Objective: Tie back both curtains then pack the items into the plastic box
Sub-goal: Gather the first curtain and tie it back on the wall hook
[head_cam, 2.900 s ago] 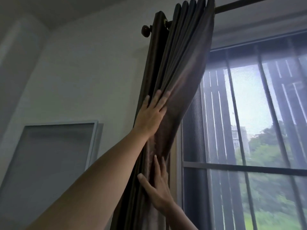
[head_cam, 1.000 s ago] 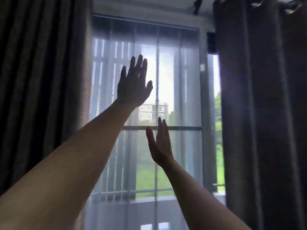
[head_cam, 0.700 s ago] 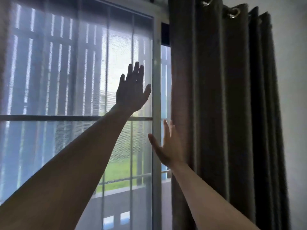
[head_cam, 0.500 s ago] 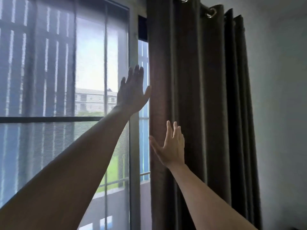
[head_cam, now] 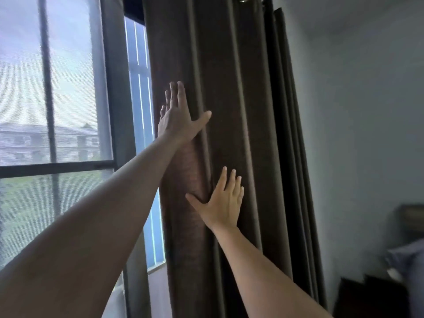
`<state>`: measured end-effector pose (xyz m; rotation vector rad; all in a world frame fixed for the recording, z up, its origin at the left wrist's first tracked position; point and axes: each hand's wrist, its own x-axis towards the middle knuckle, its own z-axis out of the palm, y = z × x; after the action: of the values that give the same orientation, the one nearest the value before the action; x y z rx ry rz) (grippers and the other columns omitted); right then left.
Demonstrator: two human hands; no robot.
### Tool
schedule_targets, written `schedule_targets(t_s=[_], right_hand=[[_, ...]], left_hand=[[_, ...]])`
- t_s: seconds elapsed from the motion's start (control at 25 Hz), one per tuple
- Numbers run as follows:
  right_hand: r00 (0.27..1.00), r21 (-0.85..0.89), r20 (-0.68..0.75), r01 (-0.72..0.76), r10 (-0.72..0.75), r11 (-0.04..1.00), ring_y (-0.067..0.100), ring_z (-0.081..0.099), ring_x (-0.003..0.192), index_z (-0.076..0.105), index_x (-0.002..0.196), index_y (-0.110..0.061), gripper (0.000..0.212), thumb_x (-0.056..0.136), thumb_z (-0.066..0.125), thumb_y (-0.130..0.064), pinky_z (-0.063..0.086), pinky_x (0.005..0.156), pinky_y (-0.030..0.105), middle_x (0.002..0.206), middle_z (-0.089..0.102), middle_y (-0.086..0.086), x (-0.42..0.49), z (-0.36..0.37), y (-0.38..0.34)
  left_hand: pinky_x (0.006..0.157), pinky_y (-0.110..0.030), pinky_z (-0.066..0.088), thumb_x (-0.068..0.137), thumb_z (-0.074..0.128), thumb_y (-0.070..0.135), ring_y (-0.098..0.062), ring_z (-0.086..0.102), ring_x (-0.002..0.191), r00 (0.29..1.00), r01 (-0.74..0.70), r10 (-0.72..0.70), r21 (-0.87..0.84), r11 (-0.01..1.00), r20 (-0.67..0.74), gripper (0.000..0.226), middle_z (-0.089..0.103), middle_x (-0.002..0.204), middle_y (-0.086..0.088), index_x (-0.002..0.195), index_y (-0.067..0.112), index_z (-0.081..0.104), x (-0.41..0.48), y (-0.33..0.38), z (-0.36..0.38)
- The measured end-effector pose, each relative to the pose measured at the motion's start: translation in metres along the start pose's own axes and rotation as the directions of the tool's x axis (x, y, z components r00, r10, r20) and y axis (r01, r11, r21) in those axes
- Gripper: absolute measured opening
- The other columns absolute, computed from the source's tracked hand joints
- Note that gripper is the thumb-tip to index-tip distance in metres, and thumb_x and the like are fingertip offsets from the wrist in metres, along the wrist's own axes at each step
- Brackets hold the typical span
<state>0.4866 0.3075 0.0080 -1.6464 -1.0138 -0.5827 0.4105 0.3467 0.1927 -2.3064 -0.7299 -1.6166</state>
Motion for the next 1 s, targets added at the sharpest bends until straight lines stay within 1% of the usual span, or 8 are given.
schedule_targets(t_s=[0.08,0.16,0.24,0.36,0.48,0.56,0.68,1.0], right_hand=[[1.000,-0.010,-0.005,-0.016,0.016,1.000,0.029,-0.008,0.146,-0.004,0.149,-0.014,0.106,0.076,0.056,-0.062,-0.003,0.117,0.041,0.158,-0.003,0.014,0.011,0.009,0.009],[0.999,-0.019,-0.023,-0.023,0.023,1.000,0.028,-0.008,0.146,-0.004,0.149,-0.013,0.105,0.077,0.059,-0.057,-0.004,0.117,0.041,0.158,-0.003,0.013,0.022,0.016,0.017],[0.998,-0.007,-0.059,-0.017,0.016,1.000,0.028,-0.007,0.146,-0.001,0.149,-0.013,0.108,0.075,0.059,-0.063,-0.003,0.118,0.041,0.158,-0.002,0.014,0.032,0.020,0.022],[0.993,0.000,-0.107,-0.041,0.041,0.999,0.028,-0.009,0.146,-0.002,0.149,-0.013,0.115,0.070,0.053,-0.075,-0.003,0.117,0.041,0.158,-0.004,0.014,0.053,0.027,0.042],[0.989,-0.048,-0.137,-0.056,0.049,0.997,0.028,-0.013,0.145,-0.007,0.149,-0.012,0.116,0.071,0.053,-0.074,-0.009,0.115,0.038,0.157,-0.010,0.014,0.085,0.034,0.076],[0.981,-0.072,-0.193,-0.035,0.020,0.997,0.028,-0.013,0.145,-0.008,0.148,-0.010,0.116,0.073,0.053,-0.072,-0.011,0.113,0.037,0.157,-0.011,0.015,0.108,0.036,0.097],[0.967,-0.077,-0.253,-0.006,-0.013,0.997,0.026,-0.010,0.146,-0.008,0.148,-0.008,0.117,0.072,0.057,-0.069,-0.011,0.114,0.036,0.157,-0.008,0.016,0.149,0.042,0.136],[0.975,-0.082,-0.220,-0.040,0.021,0.996,0.024,-0.008,0.146,-0.011,0.147,-0.007,0.118,0.073,0.061,-0.064,-0.010,0.115,0.034,0.158,-0.007,0.014,0.232,0.053,0.246]], left_hand=[[0.117,-0.045,0.010,0.083,0.052,0.059,-0.028,-0.005,0.147,0.999,0.019,-0.019,-0.006,1.000,0.037,0.100,-0.008,0.159,-0.008,0.150,0.013,-0.008,0.006,-0.002,0.020],[0.118,-0.049,0.013,0.086,0.051,0.053,-0.030,-0.005,0.146,0.997,0.021,-0.017,-0.052,0.998,0.072,0.095,-0.009,0.159,-0.009,0.150,0.015,-0.009,0.013,-0.003,0.039],[0.118,-0.049,0.013,0.089,0.048,0.045,-0.032,-0.006,0.146,0.996,0.026,-0.017,-0.098,0.995,0.091,0.089,-0.010,0.159,-0.010,0.149,0.016,-0.011,0.019,0.001,0.054],[0.118,-0.047,0.008,0.089,0.047,0.047,-0.035,-0.008,0.145,0.993,0.015,-0.006,-0.072,0.997,0.115,0.091,-0.012,0.158,-0.015,0.148,0.017,-0.015,0.033,0.009,0.081],[0.117,-0.046,0.006,0.091,0.045,0.039,-0.038,-0.008,0.144,0.995,0.005,-0.001,-0.036,0.999,0.103,0.086,-0.012,0.157,-0.018,0.148,0.012,-0.014,0.053,0.020,0.118],[0.118,-0.046,0.005,0.091,0.039,0.027,-0.039,-0.009,0.144,0.996,0.017,-0.011,-0.059,0.998,0.092,0.079,-0.011,0.157,-0.019,0.148,0.010,-0.013,0.068,0.031,0.140],[0.118,-0.045,0.002,0.089,0.035,0.020,-0.037,-0.012,0.144,0.997,0.018,-0.010,-0.100,0.995,0.081,0.077,-0.014,0.157,-0.018,0.148,0.012,-0.015,0.094,0.049,0.181],[0.118,-0.045,-0.002,0.088,0.032,0.014,-0.032,-0.018,0.144,0.976,0.013,0.016,-0.130,0.991,0.216,0.078,-0.021,0.156,-0.013,0.147,0.020,-0.020,0.143,0.087,0.298]])
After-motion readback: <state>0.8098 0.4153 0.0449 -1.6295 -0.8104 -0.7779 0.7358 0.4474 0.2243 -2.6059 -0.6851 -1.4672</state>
